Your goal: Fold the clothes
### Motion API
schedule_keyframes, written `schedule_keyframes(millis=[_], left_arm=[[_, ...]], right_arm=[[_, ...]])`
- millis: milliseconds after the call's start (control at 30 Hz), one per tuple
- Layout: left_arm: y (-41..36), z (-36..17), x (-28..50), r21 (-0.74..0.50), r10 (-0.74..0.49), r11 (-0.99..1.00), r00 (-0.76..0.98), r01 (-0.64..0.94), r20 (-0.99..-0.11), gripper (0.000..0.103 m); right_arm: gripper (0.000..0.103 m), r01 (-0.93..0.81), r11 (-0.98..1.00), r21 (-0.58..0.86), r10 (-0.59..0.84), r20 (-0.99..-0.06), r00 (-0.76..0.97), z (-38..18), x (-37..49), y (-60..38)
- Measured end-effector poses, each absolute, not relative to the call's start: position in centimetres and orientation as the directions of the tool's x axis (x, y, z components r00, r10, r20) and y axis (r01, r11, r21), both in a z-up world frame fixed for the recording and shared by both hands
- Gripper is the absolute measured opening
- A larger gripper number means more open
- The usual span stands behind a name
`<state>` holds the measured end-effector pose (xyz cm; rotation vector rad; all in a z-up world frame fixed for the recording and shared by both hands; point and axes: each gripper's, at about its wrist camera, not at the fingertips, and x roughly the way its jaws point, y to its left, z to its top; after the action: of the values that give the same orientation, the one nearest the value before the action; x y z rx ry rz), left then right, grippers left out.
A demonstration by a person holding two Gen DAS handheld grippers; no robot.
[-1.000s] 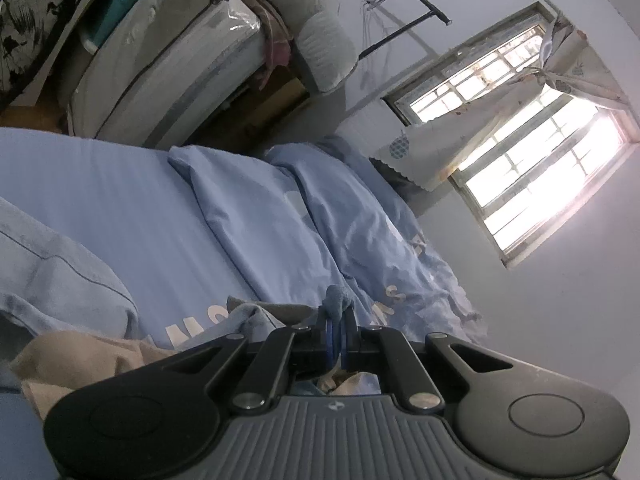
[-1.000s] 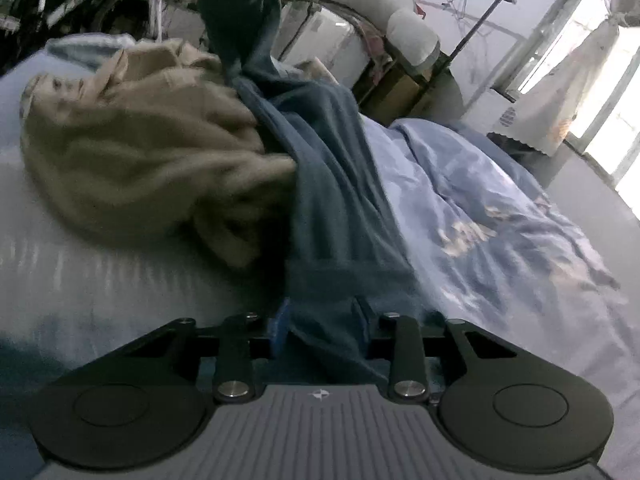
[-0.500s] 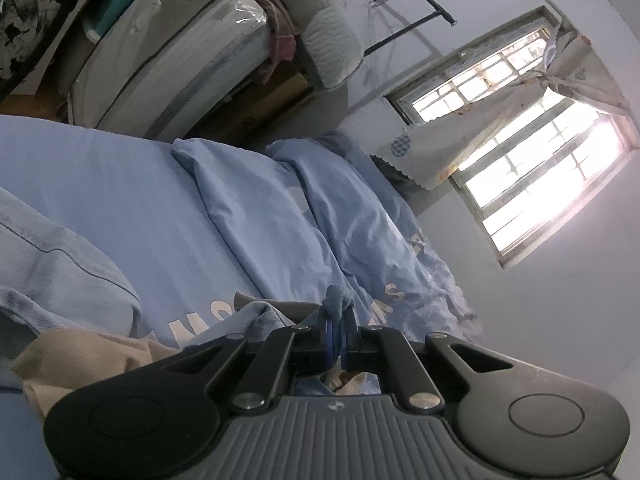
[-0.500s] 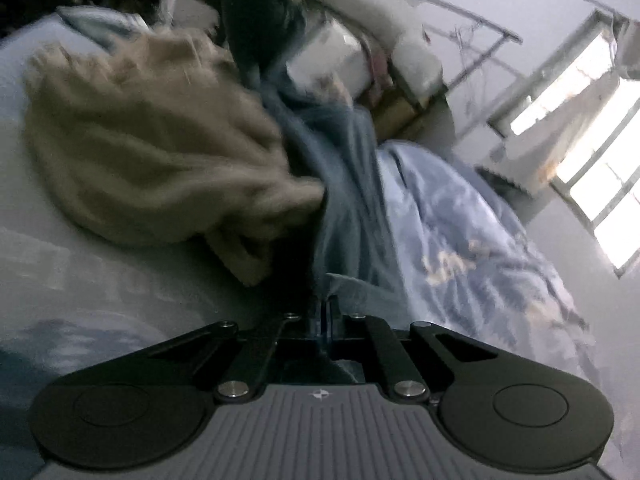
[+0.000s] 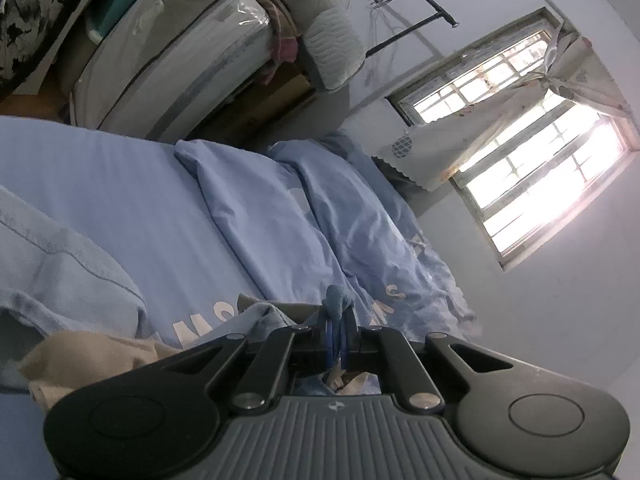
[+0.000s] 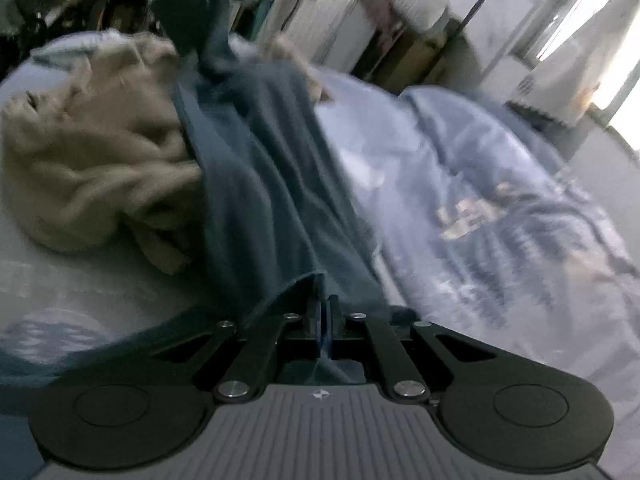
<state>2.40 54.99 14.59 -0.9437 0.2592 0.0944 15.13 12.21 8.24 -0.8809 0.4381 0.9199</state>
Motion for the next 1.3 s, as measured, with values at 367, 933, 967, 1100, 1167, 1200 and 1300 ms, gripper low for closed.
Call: schedule_keyframes(millis=[367, 933, 967, 1100, 1167, 1200, 1300], left_arm=[[55.2, 13.5, 2.7, -0.780, -0.029, 0.589, 0.960, -0.208, -0.278, 0.001], [54.7, 20.5, 1.0, -0.731, 0.065, 0.651, 0.974, -0.207, -0.218, 0.000], [54.4, 21.6, 0.9, -0.725, 0.070, 0.658, 0.976, -0.201, -0.207, 0.000], [52.5, 25.9, 1.0, -0.696, 0.065, 0.696, 0.981, -0.175, -0.182, 0.000], [51.2, 27.7, 1.3, -0.670, 0.063, 0.722, 0.981, -0.173, -0.184, 0.001], [50.7, 28.2, 1.3, -0.663, 0.064, 0.728, 0.981, -0.171, -0.183, 0.001], [49.2, 29.3, 1.4, -0.653, 0.065, 0.740, 0.984, -0.161, -0.168, 0.001]], right_arm=[[0.018, -0.722, 0.473, -0.506, 0.411, -0.598, 0.688, 7.0, 19.6, 13.0], [0.071, -0.446, 0.859, -0.252, 0.349, -0.350, 0.869, 15.1, 7.8, -2.5], [0.071, -0.445, 0.868, -0.218, 0.354, -0.355, 0.865, 15.1, 6.6, -3.8], [0.071, -0.381, 0.915, -0.131, 0.303, -0.401, 0.865, 13.5, 2.9, -7.5], [0.071, -0.365, 0.928, -0.082, 0.296, -0.433, 0.852, 12.6, 2.1, -9.0], [0.071, -0.365, 0.929, -0.065, 0.300, -0.446, 0.843, 12.2, 2.0, -9.6], [0.071, -0.383, 0.919, -0.088, 0.295, -0.490, 0.820, 11.6, 2.6, -10.9]])
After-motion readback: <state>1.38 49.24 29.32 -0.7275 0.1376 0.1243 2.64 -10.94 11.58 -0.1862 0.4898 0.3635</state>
